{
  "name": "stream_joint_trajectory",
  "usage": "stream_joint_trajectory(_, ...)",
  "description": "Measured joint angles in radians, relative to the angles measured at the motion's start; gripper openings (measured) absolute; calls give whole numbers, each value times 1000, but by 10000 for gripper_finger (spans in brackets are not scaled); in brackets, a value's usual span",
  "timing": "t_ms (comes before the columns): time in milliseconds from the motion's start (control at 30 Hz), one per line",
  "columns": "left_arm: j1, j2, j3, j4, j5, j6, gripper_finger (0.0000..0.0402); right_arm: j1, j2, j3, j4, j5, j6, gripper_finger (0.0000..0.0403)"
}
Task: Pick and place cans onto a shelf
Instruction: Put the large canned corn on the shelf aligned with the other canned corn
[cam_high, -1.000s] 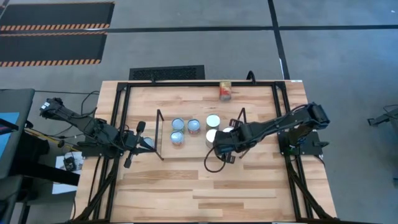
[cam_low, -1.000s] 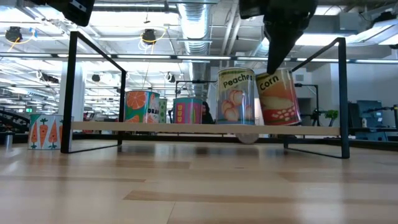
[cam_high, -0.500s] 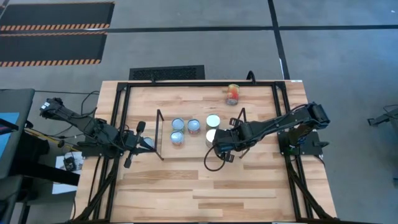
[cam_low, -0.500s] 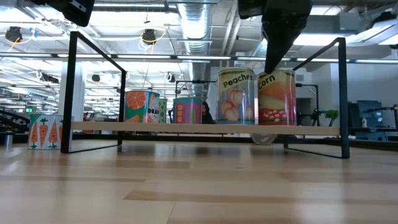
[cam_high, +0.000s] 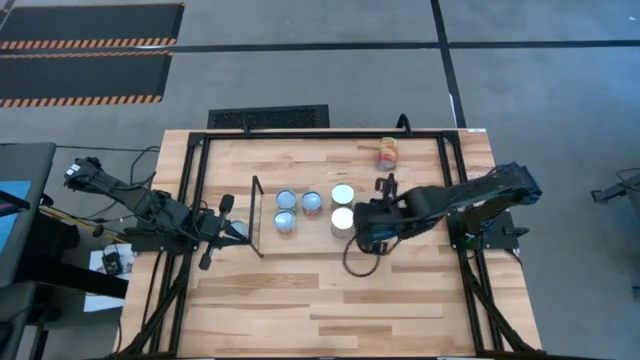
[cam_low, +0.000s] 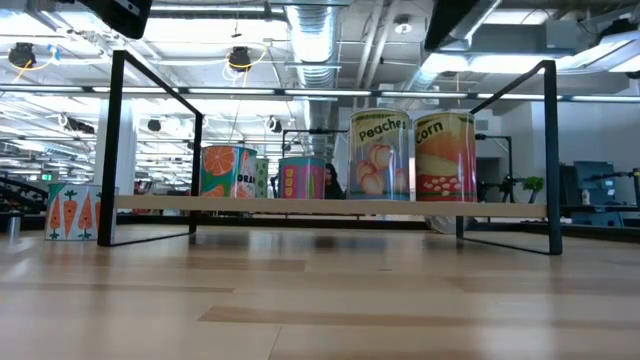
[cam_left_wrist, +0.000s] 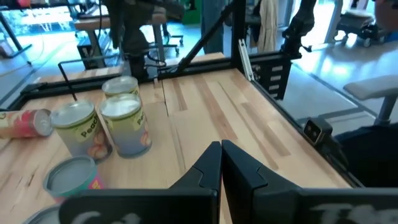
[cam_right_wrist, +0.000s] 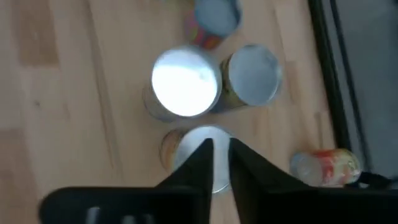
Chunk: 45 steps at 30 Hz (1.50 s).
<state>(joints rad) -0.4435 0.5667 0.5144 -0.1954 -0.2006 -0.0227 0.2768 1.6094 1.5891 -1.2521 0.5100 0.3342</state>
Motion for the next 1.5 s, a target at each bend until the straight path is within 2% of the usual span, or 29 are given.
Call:
stream_joint_trajectory(133,0,1,-20,84,1,13,0,-32,-115,-14,6,59,-31,12)
stream_joint_trajectory(267,0,-1,-97,224,-12,30,0,-141,-264,-113,87,67,-72,15)
stream_joint_trajectory(400,0,-3,-193,350,-113,33,0,-326,-414,-305,237,15,-103,5)
stream_joint_trajectory(533,0,-5,-263,450,-223,29,0,-541,-527,-450,348,-18,-70,22)
stream_joint_trajectory(667,0,-5,-300,508,-280,25,0,-757,-549,-510,370,-92,-8,70)
stream_joint_trajectory(867,0,-5,-302,505,-309,53,0,-1002,-440,-531,381,-209,90,178)
stream_joint_trajectory(967,0,-5,-302,504,-309,53,0,-1080,-349,-531,424,-299,155,240)
stream_joint_trajectory(1067,0,-5,-302,502,-309,54,0,-1129,-248,-531,497,-393,167,284)
stream_joint_trajectory(1233,0,-5,-302,501,-308,55,0,-1159,-100,-507,595,-453,192,314)
stream_joint_trajectory(1500,0,-5,-302,473,-302,56,0,-1168,93,-423,646,-466,252,317)
